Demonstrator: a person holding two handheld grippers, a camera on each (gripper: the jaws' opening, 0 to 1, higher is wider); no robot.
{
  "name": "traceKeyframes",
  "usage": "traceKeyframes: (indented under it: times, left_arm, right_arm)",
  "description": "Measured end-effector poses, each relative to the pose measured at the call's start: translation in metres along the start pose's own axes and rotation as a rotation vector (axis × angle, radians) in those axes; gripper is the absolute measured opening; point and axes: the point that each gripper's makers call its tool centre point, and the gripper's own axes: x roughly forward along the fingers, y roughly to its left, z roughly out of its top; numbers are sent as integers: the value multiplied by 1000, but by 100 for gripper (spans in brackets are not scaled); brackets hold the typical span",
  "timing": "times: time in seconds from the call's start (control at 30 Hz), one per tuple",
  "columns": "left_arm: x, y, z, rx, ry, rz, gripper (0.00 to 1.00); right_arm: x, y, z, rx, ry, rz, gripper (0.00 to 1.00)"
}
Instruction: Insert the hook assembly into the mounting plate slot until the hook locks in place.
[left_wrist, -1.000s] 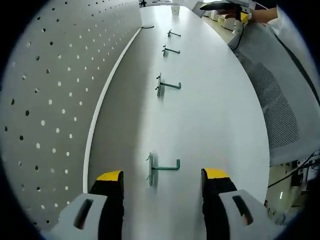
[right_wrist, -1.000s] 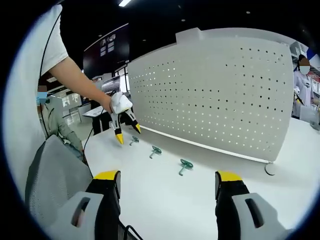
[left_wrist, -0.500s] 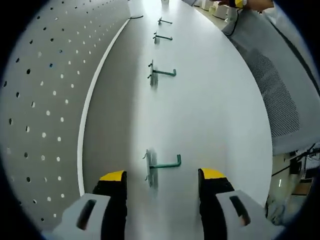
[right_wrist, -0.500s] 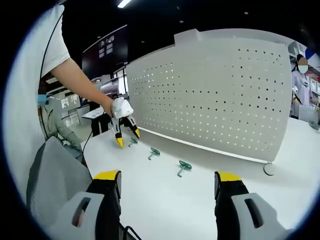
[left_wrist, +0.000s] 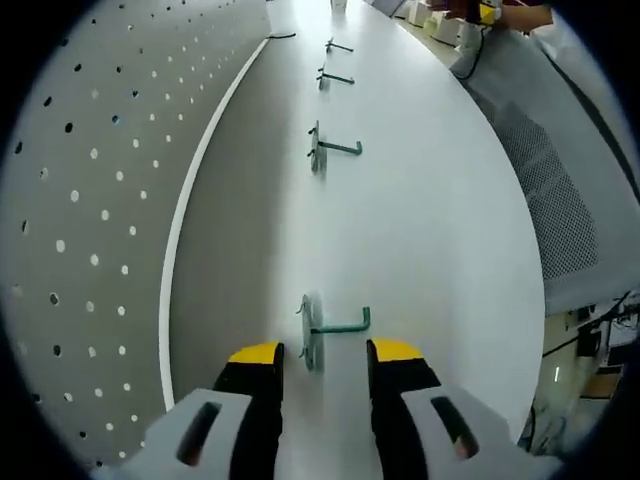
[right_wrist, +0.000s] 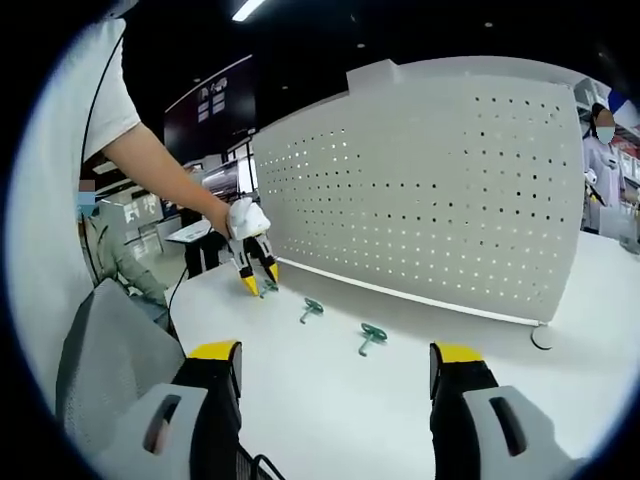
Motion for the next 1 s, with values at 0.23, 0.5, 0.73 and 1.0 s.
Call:
traceKeyframes:
  times: [0.23,0.5,0.73,1.0]
  left_arm:
    - [0,2,0,-32,-9,15,27]
    - [-1,4,1,-42,-5,30,17]
    - [-1,8,0,-80,0,54,11]
    - [-1,11,0,-87,12,82,5]
  right_arm:
    - [0,2,0,-1,1,7,75]
    - [-1,2,1,2,-3,9,74]
    - [-1,4,2,5,-10,17,73]
    - [-2,5,4,17,-25,29,72]
